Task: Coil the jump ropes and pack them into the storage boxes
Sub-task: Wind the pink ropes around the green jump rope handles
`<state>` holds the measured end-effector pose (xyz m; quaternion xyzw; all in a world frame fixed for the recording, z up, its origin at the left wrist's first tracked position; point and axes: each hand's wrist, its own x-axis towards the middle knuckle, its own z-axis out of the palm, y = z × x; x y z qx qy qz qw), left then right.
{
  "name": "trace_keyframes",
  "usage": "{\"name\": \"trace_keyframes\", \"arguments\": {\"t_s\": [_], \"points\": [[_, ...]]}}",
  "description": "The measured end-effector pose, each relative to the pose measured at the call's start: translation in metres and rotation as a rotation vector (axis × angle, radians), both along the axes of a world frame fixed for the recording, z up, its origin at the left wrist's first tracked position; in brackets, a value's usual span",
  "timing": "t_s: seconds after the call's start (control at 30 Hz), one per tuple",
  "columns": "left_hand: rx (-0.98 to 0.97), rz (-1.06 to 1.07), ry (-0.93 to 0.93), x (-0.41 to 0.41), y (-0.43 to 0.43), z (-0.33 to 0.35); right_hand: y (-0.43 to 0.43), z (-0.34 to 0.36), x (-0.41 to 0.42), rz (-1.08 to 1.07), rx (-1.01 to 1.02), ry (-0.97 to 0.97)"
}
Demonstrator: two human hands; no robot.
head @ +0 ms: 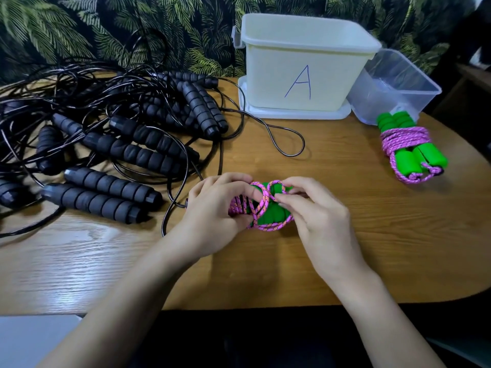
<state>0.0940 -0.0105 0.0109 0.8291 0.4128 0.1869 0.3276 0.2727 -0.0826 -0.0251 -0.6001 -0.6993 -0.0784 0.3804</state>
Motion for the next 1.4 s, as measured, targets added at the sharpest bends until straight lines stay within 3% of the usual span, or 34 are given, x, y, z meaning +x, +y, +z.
{"name": "trace_keyframes", "arguments": {"t_s": [0.17, 0.33, 0.53, 0.63, 0.83, 1.0, 1.07, 1.13, 1.23, 1.3, 1.4], "points": [[-0.012, 0.0, -0.035, 0.0, -0.001, 0.0, 0.003, 0.002, -0.001, 0.101, 0.07, 0.264], [-0.055, -0.013, -0.093, -0.001, 0.001, -0.004, 0.0, 0.005, -0.014, 0.134, -0.08, 0.615], [-0.092, 0.012, -0.168, -0.003, 0.004, -0.01, 0.0, -0.002, -0.029, -0.106, 0.11, 0.138], [-0.049, -0.001, -0.159, -0.003, 0.004, -0.01, 0.002, -0.003, -0.031, -0.285, 0.075, -0.019], [0.025, -0.064, -0.11, -0.008, 0.008, -0.01, 0.01, -0.003, -0.036, -0.168, -0.095, 0.637], [0.126, -0.101, -0.058, -0.005, 0.019, -0.009, 0.013, -0.003, -0.037, -0.148, -0.118, 0.681], [0.131, -0.11, -0.057, -0.005, 0.024, -0.008, 0.012, -0.001, -0.032, -0.113, -0.14, 0.587], [0.153, -0.128, -0.049, -0.005, 0.026, -0.006, 0.013, 0.0, -0.02, -0.054, -0.191, 0.282], [0.201, -0.155, -0.057, -0.008, 0.027, -0.009, 0.017, 0.0, 0.007, 0.089, -0.481, -0.103], [0.235, -0.18, -0.064, -0.015, 0.03, -0.012, 0.017, -0.002, 0.013, 0.106, -0.532, -0.191], [0.292, -0.224, -0.081, -0.03, 0.028, -0.016, 0.014, -0.002, 0.01, 0.102, -0.539, -0.176]]}}
